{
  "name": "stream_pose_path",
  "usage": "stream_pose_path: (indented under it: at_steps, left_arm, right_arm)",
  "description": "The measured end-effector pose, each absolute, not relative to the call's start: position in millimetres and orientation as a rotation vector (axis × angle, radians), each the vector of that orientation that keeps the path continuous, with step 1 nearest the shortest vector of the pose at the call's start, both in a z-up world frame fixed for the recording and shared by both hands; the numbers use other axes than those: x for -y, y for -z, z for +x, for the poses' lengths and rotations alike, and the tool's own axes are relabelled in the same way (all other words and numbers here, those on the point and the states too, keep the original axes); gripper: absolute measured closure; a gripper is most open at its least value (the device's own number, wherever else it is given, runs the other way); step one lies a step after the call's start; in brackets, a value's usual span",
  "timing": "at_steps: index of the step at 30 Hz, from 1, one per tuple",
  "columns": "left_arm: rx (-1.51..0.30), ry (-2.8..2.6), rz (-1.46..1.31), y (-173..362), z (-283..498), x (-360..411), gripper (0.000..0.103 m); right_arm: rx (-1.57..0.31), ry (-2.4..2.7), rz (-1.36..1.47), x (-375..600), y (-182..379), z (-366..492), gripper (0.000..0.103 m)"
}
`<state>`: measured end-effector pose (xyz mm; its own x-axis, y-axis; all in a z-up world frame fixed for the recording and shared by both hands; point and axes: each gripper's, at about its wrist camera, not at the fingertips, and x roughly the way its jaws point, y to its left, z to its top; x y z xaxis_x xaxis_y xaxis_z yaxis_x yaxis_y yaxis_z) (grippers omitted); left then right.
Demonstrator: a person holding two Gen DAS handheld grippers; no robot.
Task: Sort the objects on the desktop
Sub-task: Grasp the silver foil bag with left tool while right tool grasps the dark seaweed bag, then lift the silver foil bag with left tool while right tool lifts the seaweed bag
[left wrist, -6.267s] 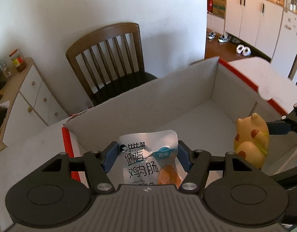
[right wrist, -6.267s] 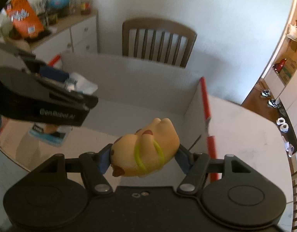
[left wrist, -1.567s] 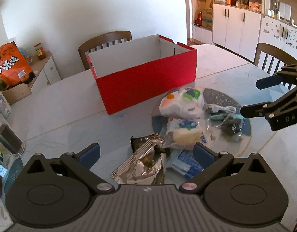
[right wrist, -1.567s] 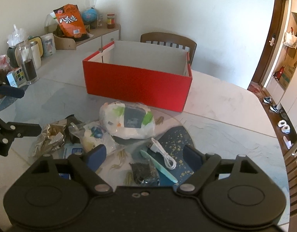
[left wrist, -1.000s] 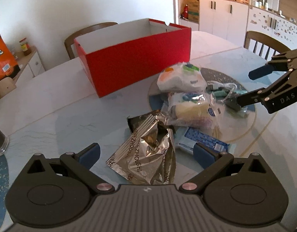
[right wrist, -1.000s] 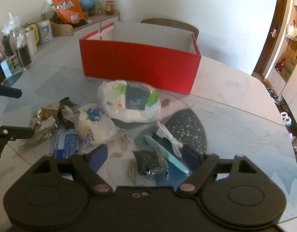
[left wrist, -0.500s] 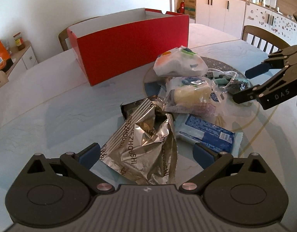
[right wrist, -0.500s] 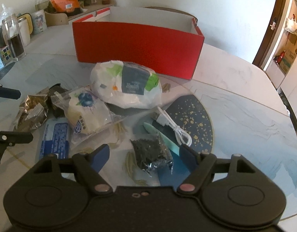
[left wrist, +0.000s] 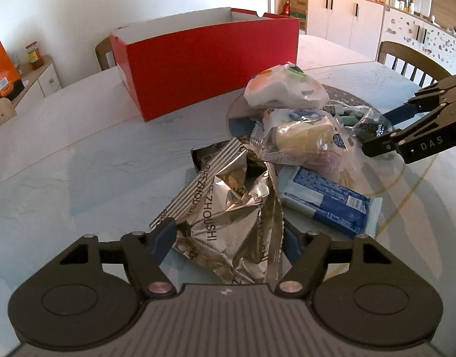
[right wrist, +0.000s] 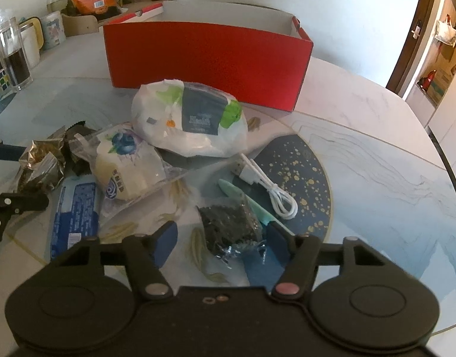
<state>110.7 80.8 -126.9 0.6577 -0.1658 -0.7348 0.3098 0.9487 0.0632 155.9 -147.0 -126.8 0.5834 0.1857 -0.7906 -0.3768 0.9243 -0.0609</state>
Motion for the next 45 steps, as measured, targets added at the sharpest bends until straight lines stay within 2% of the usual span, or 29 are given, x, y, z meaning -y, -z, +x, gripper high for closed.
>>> stream_pose_path:
  at_steps: [9, 13, 20, 27, 29, 45]
  left_arm:
    - [-0.808, 0.263, 0.184, 126, 110, -81, 0.039]
    - [-0.807, 0.26, 0.183, 125, 109, -81, 0.041]
    - [-0.804, 0.246, 0.194, 125, 107, -80, 0.046]
    - [-0.799, 0.225, 0.192, 121, 104, -80, 0.057]
    - [-0.8, 0.222, 0.191, 120, 104, -79, 0.065]
    - [-0.788, 0.17, 0.165, 106, 96, -78, 0.068]
  right_arm:
    - [-0.904, -0.315, -0.223, 150, 127, 156, 0.05]
    - [-0.908, -0.307, -0.212, 151, 126, 156, 0.059]
    - [-0.907, -0.296, -0.204, 153, 125, 154, 0.066]
    - [-0.898, -0.29, -0.195, 156, 122, 151, 0.069]
    - [-0.897, -0.29, -0.192, 156, 121, 150, 0.071]
    - [-0.868, -0.297, -0.158, 162, 105, 142, 0.074]
